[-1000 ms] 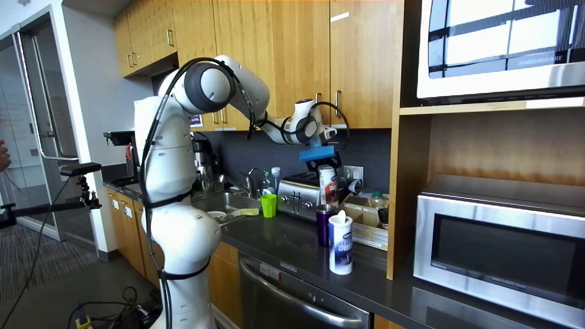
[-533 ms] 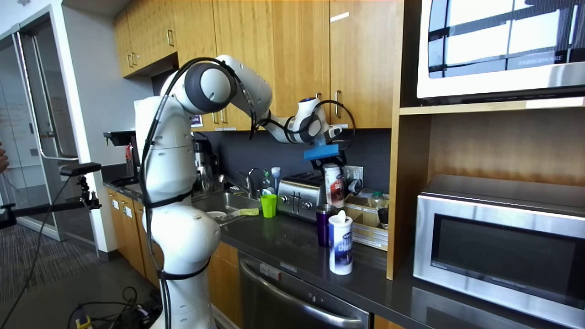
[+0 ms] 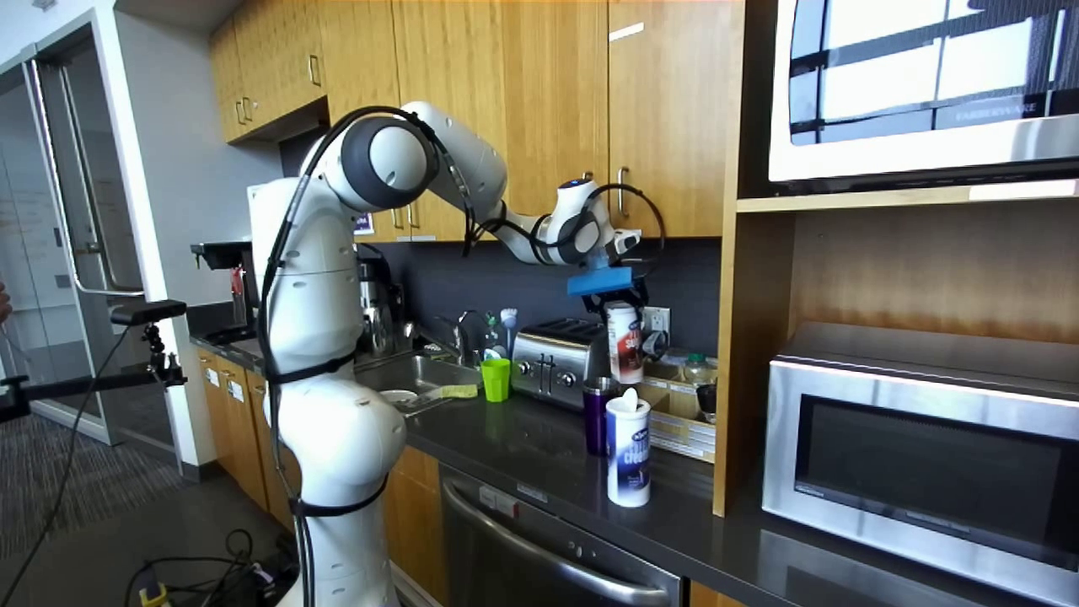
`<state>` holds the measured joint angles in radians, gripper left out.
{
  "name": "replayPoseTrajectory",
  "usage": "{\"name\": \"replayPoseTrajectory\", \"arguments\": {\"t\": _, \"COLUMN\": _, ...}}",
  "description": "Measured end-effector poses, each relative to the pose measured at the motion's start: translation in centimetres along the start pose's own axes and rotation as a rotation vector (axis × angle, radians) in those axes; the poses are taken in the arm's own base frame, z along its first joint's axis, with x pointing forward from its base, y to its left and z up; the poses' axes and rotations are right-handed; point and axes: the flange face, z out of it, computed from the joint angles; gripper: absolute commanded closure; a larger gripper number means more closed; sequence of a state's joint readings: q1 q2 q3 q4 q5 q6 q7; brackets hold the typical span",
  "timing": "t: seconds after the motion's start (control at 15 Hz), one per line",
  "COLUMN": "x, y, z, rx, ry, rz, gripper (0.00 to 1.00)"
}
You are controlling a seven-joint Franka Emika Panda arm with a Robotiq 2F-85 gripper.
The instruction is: Put the white can into the wooden box
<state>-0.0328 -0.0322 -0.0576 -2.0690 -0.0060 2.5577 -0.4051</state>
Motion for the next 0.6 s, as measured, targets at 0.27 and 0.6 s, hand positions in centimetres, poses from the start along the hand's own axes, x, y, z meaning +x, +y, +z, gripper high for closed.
{"name": "replayPoseTrajectory", "arguments": {"t": 0.27, "x": -0.03, "y": 0.17, "z": 0.16, "rx": 0.001, "ry": 0.016, "rz": 0.019, "gripper": 0.4}}
{"name": "replayPoseTrajectory", "arguments": {"t": 0.6, "x": -0.18, "y": 0.97, "z": 0.27, "rx": -0.01, "ry": 0.044, "rz": 0.044, "gripper": 0.4}}
